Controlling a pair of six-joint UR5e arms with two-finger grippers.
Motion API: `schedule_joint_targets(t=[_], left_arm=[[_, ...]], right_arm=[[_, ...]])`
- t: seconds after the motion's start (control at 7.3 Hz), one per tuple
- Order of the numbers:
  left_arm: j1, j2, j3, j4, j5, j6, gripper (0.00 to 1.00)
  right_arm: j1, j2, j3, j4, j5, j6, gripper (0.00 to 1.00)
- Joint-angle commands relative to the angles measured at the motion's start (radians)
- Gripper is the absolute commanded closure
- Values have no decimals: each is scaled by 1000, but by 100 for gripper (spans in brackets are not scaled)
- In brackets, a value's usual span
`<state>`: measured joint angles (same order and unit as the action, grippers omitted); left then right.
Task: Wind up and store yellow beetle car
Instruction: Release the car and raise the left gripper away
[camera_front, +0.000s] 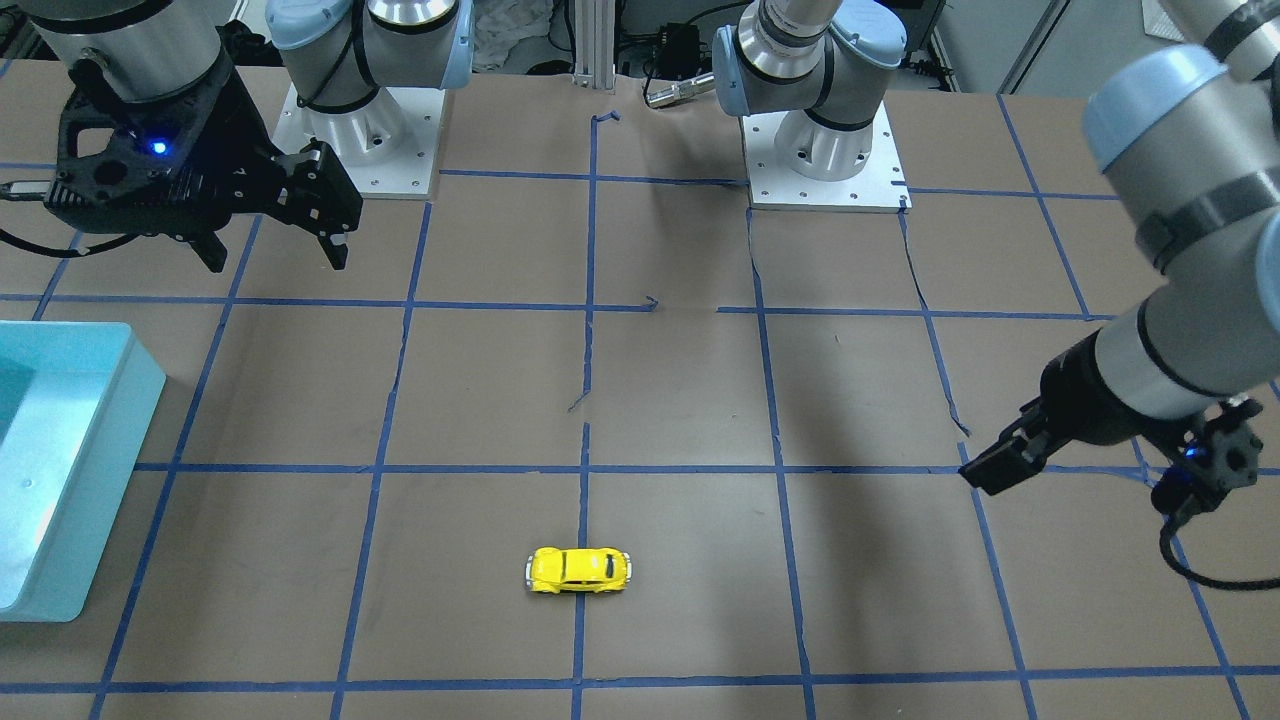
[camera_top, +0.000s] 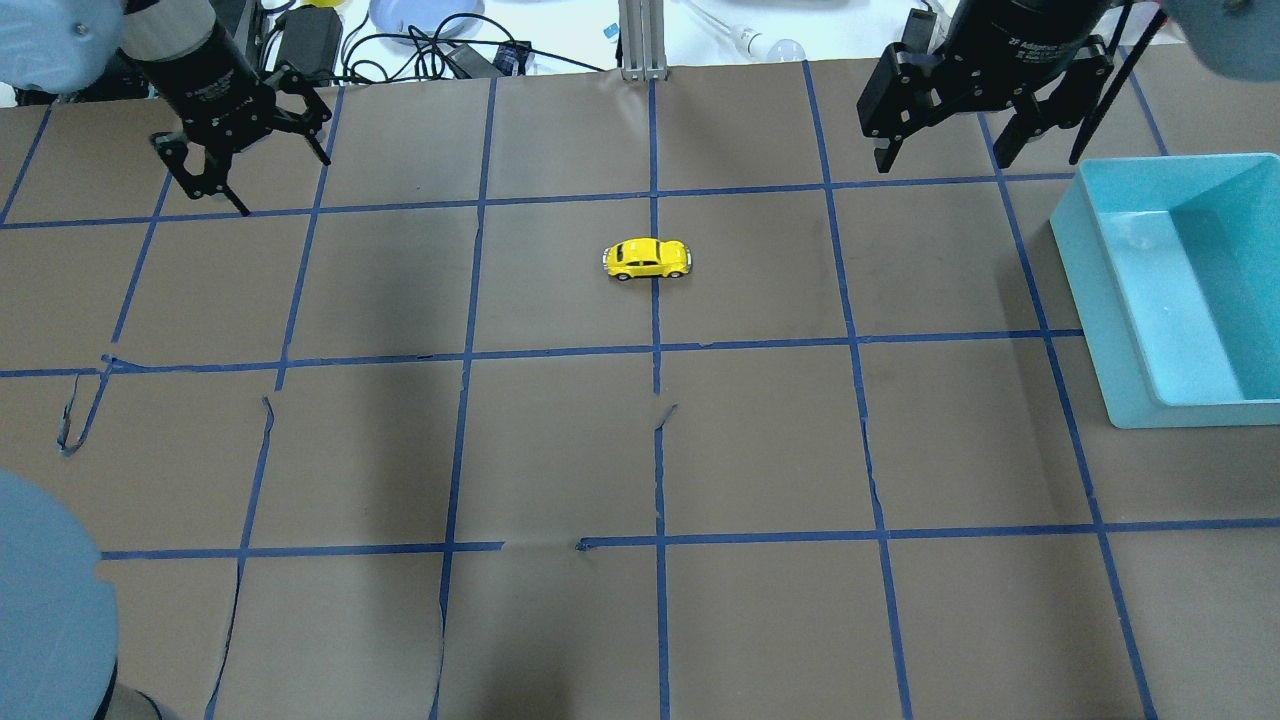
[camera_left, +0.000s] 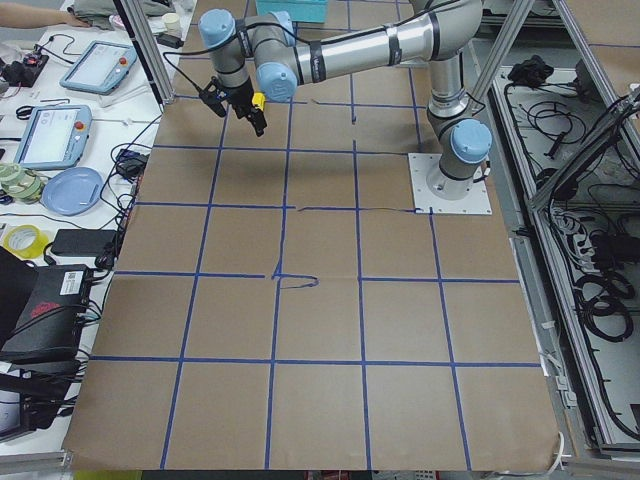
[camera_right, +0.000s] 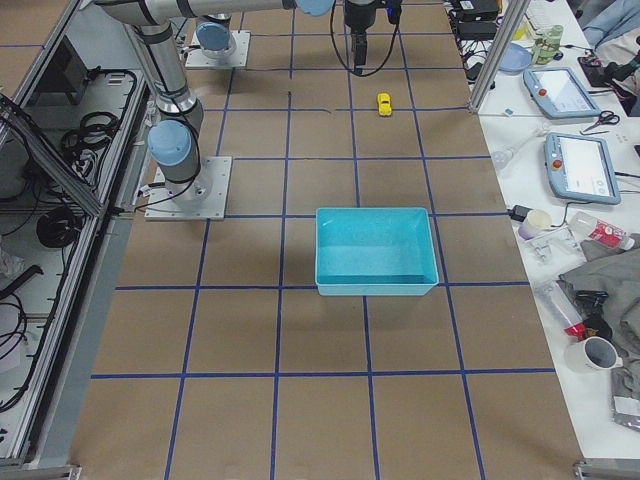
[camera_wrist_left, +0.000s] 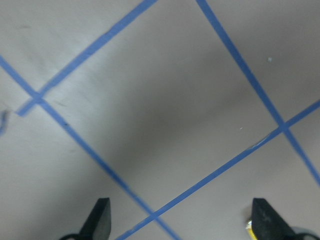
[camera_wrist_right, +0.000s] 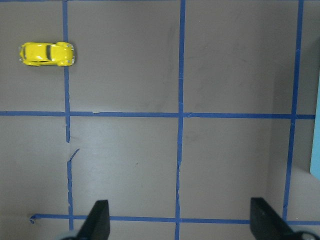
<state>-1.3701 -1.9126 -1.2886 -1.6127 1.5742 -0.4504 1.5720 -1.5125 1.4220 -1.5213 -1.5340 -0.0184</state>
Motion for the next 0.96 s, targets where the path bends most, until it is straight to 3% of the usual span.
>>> schedule_joint_targets(t=[0.0,0.27,0.82], left_arm=[[-13,108,66,-133,40,160,0],[-18,159,49,-133,17,470,0],[-159,225,-70,-121,18,533,0]], right_arm=[[0,0,0,0,0,0,0],[0,0,0,0,0,-2,0],[-6,2,5,-2,-14,-5,0]])
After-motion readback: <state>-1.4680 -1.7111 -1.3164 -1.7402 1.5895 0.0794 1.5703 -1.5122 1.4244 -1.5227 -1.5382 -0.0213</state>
